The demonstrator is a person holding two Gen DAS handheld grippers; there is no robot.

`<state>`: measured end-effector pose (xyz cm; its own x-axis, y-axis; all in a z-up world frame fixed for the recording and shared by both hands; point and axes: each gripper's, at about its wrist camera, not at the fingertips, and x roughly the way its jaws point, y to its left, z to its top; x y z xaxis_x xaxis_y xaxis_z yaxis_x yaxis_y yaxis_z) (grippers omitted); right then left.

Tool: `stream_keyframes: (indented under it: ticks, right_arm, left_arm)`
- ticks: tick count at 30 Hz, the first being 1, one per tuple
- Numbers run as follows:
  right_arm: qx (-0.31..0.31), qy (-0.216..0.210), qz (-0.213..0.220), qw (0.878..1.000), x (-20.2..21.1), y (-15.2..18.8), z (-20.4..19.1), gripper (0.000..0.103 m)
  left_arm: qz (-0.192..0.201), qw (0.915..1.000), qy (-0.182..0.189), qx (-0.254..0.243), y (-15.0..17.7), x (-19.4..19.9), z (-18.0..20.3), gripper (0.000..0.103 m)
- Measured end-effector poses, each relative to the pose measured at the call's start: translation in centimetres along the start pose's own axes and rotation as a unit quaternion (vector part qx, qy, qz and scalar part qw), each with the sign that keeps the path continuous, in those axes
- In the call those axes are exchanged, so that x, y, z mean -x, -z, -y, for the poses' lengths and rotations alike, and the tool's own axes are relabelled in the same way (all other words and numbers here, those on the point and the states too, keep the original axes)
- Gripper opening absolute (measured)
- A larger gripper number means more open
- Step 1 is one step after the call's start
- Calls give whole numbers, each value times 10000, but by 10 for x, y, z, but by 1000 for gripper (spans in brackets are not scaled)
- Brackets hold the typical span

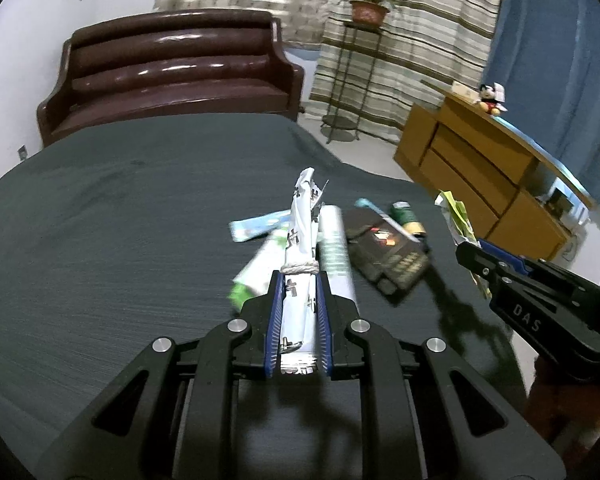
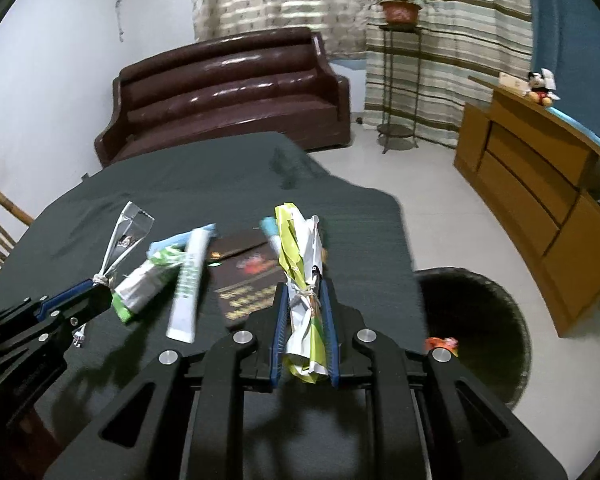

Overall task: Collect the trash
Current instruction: 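Carry the white tube and yellow-green wrapper over the bin and open both grippers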

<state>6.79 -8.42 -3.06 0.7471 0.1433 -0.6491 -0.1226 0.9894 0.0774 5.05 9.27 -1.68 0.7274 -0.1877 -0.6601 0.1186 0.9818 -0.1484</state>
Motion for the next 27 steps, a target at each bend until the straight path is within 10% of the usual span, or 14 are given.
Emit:
stream_keyframes:
  ticks: [27]
  right_arm:
    - [-796, 736, 251, 9938, 18, 22, 139, 18]
  left_arm:
    - [36, 9923, 724, -1008, 7, -40, 164, 16]
